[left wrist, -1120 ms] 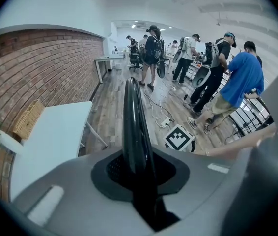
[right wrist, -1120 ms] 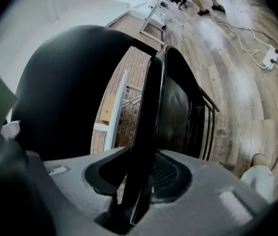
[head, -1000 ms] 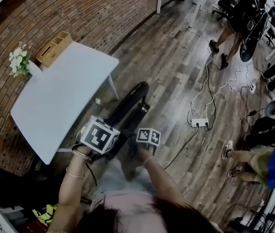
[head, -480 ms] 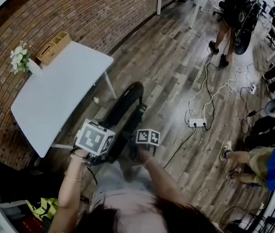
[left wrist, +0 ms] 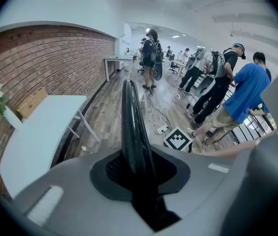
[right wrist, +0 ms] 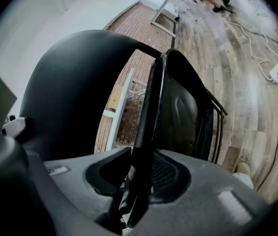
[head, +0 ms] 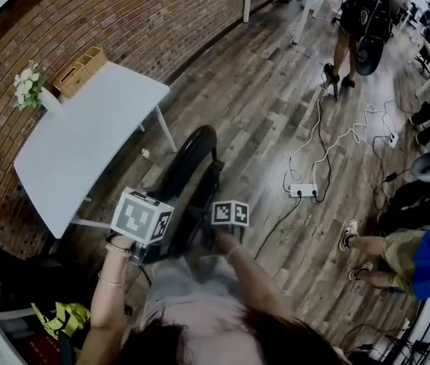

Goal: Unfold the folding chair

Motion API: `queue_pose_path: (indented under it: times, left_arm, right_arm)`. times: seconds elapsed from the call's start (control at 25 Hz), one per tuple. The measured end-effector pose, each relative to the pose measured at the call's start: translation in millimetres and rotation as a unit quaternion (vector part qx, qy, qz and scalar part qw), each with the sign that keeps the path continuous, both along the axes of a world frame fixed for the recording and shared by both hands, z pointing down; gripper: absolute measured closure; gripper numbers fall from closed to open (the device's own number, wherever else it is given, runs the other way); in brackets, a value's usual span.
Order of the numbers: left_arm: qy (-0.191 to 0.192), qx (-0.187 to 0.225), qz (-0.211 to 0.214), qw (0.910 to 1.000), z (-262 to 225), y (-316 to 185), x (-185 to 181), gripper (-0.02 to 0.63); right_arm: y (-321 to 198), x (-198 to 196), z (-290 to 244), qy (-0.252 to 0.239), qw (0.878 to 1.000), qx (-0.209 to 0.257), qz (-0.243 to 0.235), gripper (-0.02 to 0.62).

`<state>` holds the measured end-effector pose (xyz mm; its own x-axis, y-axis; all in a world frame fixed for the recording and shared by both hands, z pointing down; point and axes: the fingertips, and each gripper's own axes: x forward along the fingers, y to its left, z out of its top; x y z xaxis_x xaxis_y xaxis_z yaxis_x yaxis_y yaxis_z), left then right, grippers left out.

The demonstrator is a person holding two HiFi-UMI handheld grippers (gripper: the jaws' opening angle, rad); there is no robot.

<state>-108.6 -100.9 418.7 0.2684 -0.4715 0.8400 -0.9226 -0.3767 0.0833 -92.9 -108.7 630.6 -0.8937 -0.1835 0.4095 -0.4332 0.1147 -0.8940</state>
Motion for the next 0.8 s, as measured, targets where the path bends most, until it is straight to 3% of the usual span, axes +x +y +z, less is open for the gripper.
queue_pose_path:
  times: [0.8]
  left_arm:
    - [0.036, -0.003, 0.005, 0.9993, 2, 2, 5, 0.531]
  right_arm:
    - [12, 36, 8, 0.026, 0.999, 0.008, -0.020, 0.465]
